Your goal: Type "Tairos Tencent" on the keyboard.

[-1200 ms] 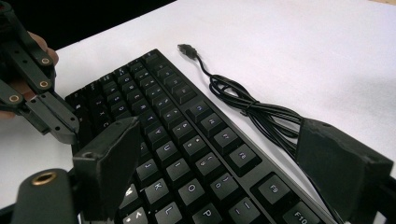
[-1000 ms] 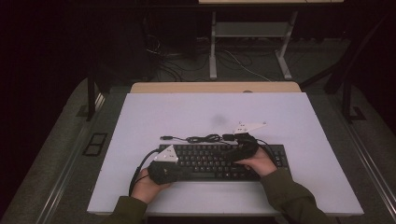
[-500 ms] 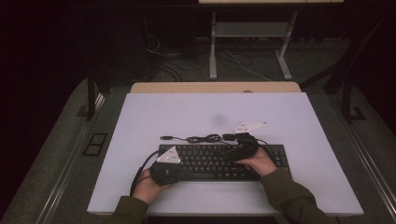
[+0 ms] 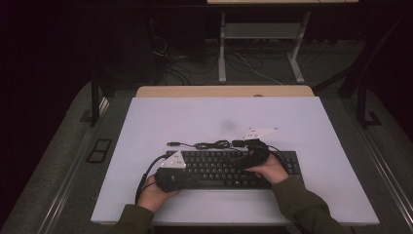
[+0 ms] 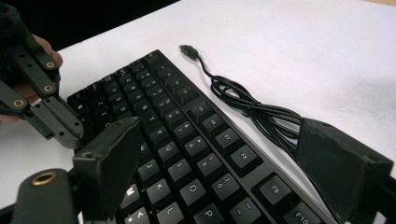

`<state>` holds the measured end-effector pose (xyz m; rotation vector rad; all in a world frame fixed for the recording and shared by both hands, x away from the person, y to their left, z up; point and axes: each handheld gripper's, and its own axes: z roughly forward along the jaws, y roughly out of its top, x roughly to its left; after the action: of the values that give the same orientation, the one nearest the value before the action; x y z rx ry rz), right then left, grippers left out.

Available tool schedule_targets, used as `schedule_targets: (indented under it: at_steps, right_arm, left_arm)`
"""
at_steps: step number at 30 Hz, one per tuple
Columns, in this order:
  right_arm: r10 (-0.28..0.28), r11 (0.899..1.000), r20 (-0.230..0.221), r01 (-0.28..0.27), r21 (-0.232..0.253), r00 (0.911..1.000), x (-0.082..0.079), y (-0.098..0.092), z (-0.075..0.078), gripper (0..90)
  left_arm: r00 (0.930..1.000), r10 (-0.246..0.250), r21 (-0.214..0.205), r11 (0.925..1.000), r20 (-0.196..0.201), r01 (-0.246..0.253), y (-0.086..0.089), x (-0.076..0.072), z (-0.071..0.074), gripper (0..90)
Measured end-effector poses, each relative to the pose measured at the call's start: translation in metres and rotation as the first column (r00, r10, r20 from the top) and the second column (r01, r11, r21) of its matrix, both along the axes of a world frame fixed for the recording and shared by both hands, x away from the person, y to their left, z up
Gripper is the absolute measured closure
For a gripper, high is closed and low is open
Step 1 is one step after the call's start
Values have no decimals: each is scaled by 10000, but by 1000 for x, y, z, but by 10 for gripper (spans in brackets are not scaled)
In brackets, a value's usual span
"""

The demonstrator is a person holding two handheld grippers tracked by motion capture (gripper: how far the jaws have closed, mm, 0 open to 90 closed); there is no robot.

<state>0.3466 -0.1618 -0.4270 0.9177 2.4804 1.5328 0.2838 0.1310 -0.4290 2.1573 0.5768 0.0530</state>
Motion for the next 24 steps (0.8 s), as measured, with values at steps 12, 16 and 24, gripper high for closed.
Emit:
schedule_targets:
  at_steps: [12, 16, 24]
  right_arm:
    - [90, 10000, -26, -90, 36, 10000, -1, -1, -1, 140]
    - [127, 9999, 7, -127, 41, 9999, -3, -4, 0, 141]
    - [71, 9999, -105, -70, 157, 9999, -7, -14, 4, 141]
  left_arm:
    - [9980, 620, -422, 9972, 94, -615, 3, 3, 3, 561]
    - [9966, 789, -456, 9959, 218, -778, 3, 5, 4, 463]
    - [9922, 1196, -451, 9920, 361, -1179, 2, 12, 3, 262]
